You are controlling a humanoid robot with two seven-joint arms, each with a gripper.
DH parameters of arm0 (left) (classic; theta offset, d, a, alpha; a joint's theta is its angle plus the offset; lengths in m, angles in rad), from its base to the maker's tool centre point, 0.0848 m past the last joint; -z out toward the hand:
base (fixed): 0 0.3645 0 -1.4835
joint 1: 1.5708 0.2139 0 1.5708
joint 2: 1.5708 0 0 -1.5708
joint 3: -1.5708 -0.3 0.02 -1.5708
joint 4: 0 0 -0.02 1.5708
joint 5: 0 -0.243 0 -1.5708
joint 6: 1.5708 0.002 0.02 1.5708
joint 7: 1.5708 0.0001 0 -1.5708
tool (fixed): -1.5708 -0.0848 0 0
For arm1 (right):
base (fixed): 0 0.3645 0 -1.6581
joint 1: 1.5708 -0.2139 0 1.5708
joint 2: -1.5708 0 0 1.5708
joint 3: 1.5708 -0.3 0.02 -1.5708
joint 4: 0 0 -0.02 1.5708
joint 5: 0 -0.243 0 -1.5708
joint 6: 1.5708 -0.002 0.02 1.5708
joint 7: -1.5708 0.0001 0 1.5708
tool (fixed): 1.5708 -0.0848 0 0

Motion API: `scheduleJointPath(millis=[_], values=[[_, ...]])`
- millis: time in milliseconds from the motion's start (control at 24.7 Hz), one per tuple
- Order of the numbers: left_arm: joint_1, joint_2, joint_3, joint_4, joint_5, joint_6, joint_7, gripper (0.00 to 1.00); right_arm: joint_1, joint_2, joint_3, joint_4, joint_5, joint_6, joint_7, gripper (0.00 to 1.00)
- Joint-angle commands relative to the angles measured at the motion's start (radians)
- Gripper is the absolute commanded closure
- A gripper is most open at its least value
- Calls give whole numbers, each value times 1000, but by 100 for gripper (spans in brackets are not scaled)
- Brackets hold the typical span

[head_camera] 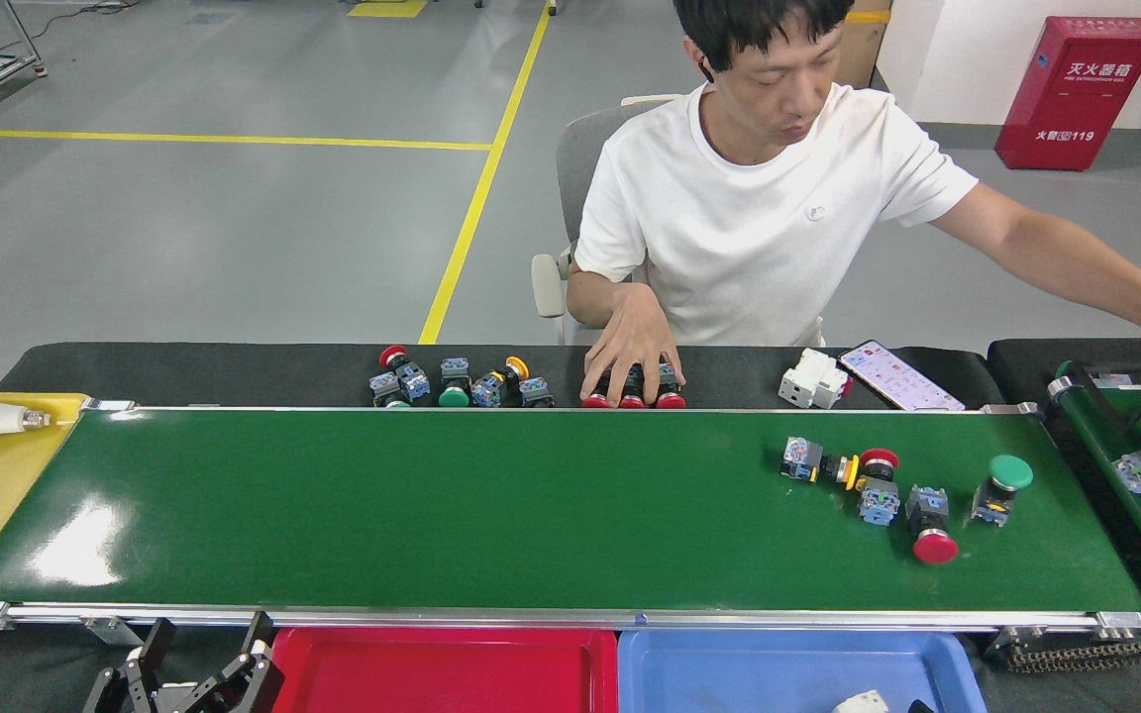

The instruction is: Pick switch part from conveyor to tray

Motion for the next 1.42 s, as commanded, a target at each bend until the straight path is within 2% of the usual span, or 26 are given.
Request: scheduleJointPath(millis=[0,81,162,324,404,526,607,647,728,809,890,1052,1254,1375], values=[[-1,7,6,-14,1,-2,8,0,-24,18,-36,-16,-6,-16,5,2],[0,7,6,-14,1,-2,8,0,-71,55,-63,-20,-6,-16,5,2],[0,6,6,-14,1,-2,8,0,-124,64,-69,-31,-4,-16,7,3],[-3,1,3,-14,3,-2,10,0,-225,62,-63,-33,39,227,7,5],[-7,-5,7,-14,3,-2,10,0,-275,73,-53,-30,114,335,5,7],[-7,-2,10,-14,3,-2,8,0,-297,141,10,-30,270,455,-32,8],[-6,-2,10,-14,1,0,8,0,-289,200,33,-34,365,507,-154,8],[-4,-3,10,-14,1,0,7,0,-275,217,42,-36,387,508,-208,8],[-7,-5,10,-14,3,4,7,0,-196,228,59,-66,395,508,-300,7],[-12,-5,9,-14,1,6,8,0,-114,228,62,-89,395,507,-329,7],[-35,6,7,-4,0,4,8,0,-99,228,72,-88,395,517,-328,7],[-57,10,6,-4,-5,4,8,0,-127,251,96,-86,395,556,-286,7],[-58,10,6,-11,-6,4,8,0,-237,247,219,-57,398,672,-118,7],[-50,10,1,-14,-6,6,7,0,-297,247,291,-5,407,740,-93,7]])
